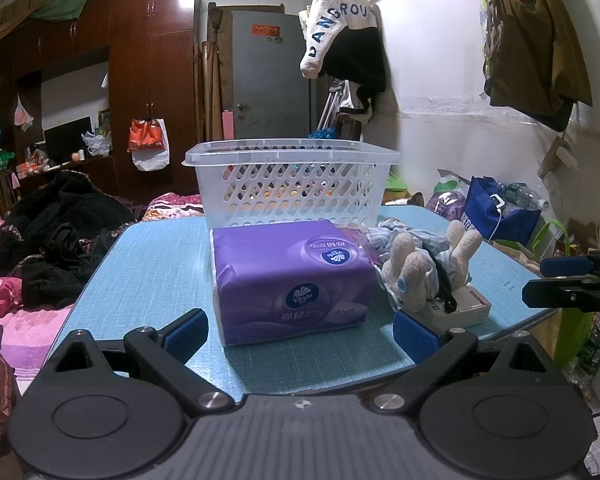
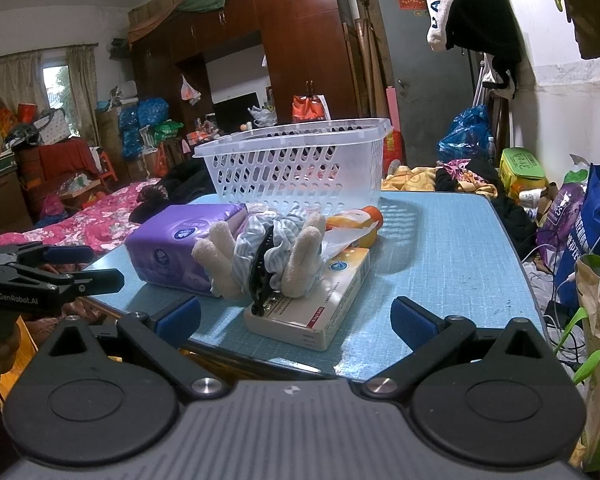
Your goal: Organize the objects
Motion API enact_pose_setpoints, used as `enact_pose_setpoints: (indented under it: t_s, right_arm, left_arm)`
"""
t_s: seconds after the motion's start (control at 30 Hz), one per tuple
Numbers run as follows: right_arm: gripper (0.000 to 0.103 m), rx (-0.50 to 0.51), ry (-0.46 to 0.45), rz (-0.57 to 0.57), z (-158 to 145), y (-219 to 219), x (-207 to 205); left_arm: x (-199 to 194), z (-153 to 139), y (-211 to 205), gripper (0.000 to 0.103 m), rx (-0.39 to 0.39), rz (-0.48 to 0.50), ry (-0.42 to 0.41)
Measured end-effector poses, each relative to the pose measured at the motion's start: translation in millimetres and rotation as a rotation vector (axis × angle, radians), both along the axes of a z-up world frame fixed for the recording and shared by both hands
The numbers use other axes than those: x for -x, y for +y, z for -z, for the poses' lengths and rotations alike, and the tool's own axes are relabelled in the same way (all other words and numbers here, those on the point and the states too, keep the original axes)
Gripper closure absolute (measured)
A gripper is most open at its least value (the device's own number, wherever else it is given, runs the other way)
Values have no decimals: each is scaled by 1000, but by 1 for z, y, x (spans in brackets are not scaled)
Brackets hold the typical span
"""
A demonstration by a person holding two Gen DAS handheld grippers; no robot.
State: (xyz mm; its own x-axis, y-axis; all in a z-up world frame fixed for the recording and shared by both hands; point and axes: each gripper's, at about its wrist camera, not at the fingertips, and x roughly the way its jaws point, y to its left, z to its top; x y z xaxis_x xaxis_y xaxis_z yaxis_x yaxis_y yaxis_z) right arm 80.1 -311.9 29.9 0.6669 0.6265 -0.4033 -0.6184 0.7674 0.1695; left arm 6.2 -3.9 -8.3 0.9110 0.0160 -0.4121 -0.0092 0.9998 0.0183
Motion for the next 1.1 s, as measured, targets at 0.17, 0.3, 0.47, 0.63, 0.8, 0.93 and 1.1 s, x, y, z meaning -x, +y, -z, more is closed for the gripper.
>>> enact_pose_setpoints:
  t_s: [0.17,0.3,0.47,0.63,0.8,0.93,1.1]
  right_arm:
    - [0,1,1,1,0,1,1]
    - [0,3,-1,2,0,1,1]
    - [0,3,0,2,0,1,0]
    - [0,3,-1,2,0,1,0]
    - [0,5,-1,3,0,2,0]
    - [0,5,-2,4,1,2,0]
    - [0,6,-8,7,1,2,-1]
  left_arm:
    - [0,1,-1,3,-1,0,1]
    - [0,2,-1,3,0,1,1]
    - [-1,1,-2,3,-7,5,2]
    - [-1,1,-2,3,-8,8,7]
    - [-1,1,-2,3,-9,8,7]
    - [-2,1,-2,3,-13,11,8]
    - [-2,1,-3,3,-13,12,9]
